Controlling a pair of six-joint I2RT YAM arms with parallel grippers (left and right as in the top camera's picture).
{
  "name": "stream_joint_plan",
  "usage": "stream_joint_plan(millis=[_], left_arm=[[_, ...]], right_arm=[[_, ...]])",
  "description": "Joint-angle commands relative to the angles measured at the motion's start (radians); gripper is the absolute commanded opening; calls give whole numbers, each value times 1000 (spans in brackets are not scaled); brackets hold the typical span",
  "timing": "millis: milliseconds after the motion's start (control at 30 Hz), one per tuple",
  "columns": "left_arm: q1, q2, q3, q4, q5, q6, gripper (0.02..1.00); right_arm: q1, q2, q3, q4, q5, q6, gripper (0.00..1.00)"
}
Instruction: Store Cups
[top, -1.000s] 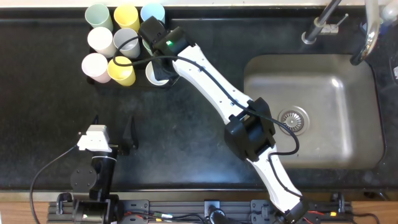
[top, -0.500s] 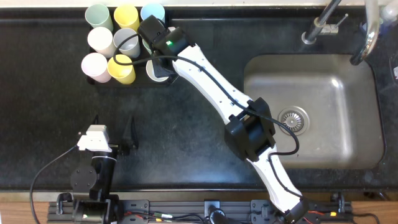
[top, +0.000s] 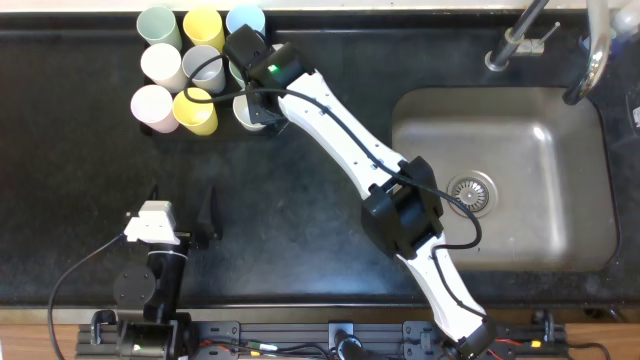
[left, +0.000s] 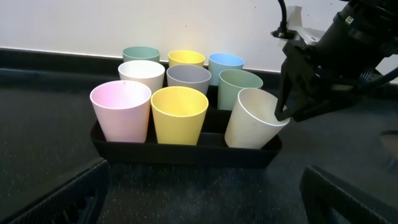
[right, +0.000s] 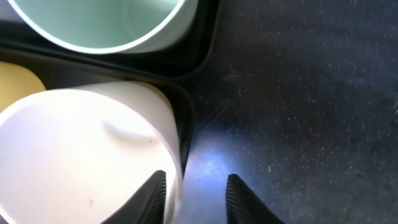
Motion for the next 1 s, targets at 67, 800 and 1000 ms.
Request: stream_joint_plan(millis=[67, 800, 1000], left_arm=[[2, -10, -1, -5, 13, 26, 1000], [2, -10, -1, -5, 13, 26, 1000], [2, -10, -1, -5, 14, 26, 1000]], right_arm=[[-4, -129, 31, -4, 48, -23, 454], [-403, -1036, -592, 127, 95, -395, 996], [-436, -1453, -1137, 464, 77, -445, 996]])
